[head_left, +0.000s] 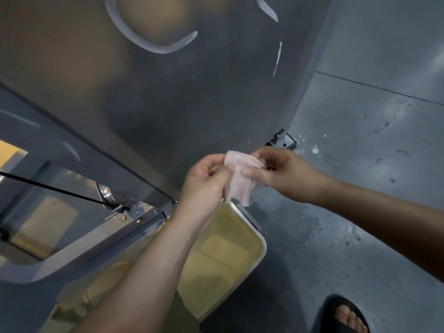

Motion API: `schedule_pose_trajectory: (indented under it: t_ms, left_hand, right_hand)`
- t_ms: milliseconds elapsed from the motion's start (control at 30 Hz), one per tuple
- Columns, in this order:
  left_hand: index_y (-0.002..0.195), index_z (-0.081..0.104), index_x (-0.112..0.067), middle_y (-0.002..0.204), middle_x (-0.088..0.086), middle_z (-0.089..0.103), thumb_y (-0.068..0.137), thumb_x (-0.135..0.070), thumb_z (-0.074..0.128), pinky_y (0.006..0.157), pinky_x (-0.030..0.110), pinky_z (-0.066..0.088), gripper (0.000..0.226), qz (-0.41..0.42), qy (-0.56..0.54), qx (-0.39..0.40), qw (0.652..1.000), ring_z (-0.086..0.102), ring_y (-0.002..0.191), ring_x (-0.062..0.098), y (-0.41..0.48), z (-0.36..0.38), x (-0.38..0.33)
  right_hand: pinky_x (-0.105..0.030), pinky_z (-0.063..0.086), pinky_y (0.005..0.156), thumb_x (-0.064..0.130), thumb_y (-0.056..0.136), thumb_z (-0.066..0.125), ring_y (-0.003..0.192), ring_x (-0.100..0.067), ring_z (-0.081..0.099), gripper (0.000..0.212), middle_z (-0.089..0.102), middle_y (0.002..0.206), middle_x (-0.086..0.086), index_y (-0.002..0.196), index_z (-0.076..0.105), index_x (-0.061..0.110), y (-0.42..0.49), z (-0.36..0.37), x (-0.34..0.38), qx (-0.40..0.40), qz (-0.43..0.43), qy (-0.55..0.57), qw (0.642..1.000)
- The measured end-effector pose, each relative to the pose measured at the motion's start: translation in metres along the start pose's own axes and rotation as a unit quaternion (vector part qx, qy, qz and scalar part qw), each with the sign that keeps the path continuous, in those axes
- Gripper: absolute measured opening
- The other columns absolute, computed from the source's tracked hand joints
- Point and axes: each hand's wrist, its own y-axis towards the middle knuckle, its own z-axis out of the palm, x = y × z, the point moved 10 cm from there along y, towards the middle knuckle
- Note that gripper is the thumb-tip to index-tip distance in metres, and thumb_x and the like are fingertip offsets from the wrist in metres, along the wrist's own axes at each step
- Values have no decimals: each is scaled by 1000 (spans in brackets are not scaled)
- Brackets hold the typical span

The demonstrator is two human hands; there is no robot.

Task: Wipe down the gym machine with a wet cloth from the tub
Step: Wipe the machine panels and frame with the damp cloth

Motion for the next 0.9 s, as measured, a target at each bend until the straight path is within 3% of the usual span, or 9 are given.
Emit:
schedule_pose_trajectory:
  t_ms: [133,200,333,433,500,600,667,767,900]
  left_hand:
    - [109,64,-12,88,10,70,98,-5,62,89,39,58,13,29,18,-89,995,70,81,16,0,-14,-4]
    - [102,65,-20,88,11,70,95,-9,61,84,36,57,13,78,91,-101,988,67,77,15,-3,-16,-17]
    - [92,66,-29,86,0,70,94,-10,61,78,25,53,20,122,145,-86,978,68,83,21,-10,-2,-33]
    - [92,67,-28,89,-6,70,95,-9,61,77,19,50,20,130,194,-58,971,66,81,7,-13,17,-42]
    - [92,68,-25,91,-10,69,93,-12,58,81,15,46,16,185,278,-37,942,64,91,6,-14,32,-62]
    - [93,70,-19,100,-9,64,85,-16,54,95,11,36,18,341,473,-8,812,54,107,15,-19,63,-102]
    - [96,72,-14,109,-1,63,84,-18,53,109,26,37,22,402,575,8,713,47,119,24,-19,83,-122]
    - [101,73,-7,129,12,60,83,-23,44,125,50,19,37,439,711,26,549,39,139,34,-21,105,-135]
    - [121,68,-2,153,18,46,79,-32,31,127,51,8,63,420,820,30,387,24,153,35,-17,102,-129]
  right_hand:
    - [-31,39,61,33,99,64,65,-14,46,37,50,73,-2,86,52,1,9,-39,-19,-136,54,2,989]
    - [-31,42,59,37,96,62,63,-15,50,38,53,74,-4,93,51,2,16,-64,-16,-194,65,20,979]
    - [-25,44,47,12,99,51,57,-12,58,9,56,77,-3,104,44,14,37,-115,-1,-300,78,80,947]
    - [-27,45,63,10,94,47,73,-19,52,14,50,79,4,103,42,18,45,-144,12,-399,64,82,911]
    - [-21,43,65,13,94,49,68,-7,54,10,50,75,9,100,44,19,43,-154,21,-467,35,95,878]
    - [-23,53,59,28,91,55,64,-9,61,4,59,82,-3,92,51,26,49,-138,24,-489,-24,189,851]
    - [-24,56,75,33,92,60,81,-8,66,2,58,108,-10,93,59,33,51,-124,24,-492,-61,190,847]
    - [2,33,86,16,100,59,93,21,51,11,50,121,-11,108,66,15,48,-123,20,-513,-101,173,835]
    - [-6,38,91,15,97,61,100,12,54,15,60,118,-7,110,67,12,47,-132,15,-545,-113,179,811]
